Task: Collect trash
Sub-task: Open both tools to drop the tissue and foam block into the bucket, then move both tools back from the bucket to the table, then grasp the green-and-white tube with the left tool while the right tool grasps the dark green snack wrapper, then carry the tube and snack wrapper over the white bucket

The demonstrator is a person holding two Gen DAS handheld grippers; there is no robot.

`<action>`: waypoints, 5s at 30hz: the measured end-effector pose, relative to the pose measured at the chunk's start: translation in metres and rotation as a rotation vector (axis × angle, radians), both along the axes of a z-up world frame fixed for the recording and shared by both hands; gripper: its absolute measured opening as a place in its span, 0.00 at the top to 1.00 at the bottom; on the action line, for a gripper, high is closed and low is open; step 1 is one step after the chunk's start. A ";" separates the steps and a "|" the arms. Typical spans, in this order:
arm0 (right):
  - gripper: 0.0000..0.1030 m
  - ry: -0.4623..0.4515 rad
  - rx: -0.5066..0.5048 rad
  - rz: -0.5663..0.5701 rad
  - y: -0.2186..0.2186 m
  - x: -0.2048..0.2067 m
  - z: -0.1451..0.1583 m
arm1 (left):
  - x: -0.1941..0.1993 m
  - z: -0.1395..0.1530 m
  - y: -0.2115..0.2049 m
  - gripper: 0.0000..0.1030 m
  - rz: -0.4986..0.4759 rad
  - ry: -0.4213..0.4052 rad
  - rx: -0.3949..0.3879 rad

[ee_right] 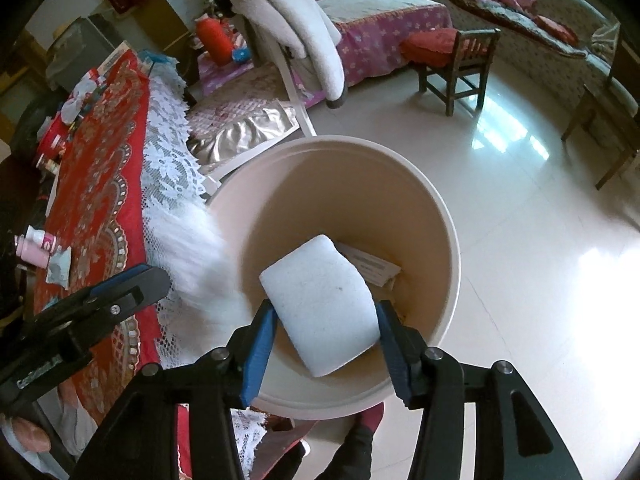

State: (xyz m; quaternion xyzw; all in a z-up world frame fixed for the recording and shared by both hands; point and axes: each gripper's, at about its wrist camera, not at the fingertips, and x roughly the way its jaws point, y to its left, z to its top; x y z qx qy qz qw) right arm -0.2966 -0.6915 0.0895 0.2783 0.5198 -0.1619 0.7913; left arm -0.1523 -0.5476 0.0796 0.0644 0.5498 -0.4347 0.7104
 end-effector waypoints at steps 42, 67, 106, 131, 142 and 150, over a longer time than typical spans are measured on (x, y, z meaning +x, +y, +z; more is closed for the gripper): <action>0.44 -0.083 0.020 0.423 0.173 0.133 0.031 | 0.063 0.046 0.215 0.59 0.445 -0.128 0.044; 0.43 -0.121 0.128 0.892 0.398 0.199 0.032 | 0.077 0.051 0.455 0.59 0.874 -0.091 0.135; 0.50 -0.150 0.185 0.685 0.328 0.192 0.037 | 0.076 0.055 0.395 0.89 0.708 -0.110 0.122; 0.85 -0.188 0.152 0.538 0.281 0.178 0.042 | 0.082 0.072 0.338 0.90 0.568 -0.129 0.047; 0.85 -0.208 0.080 0.346 0.185 0.131 0.059 | 0.068 0.084 0.228 0.89 0.355 -0.151 0.005; 0.85 -0.177 0.057 0.161 0.106 0.079 0.053 | 0.046 0.079 0.144 0.89 0.192 -0.145 -0.008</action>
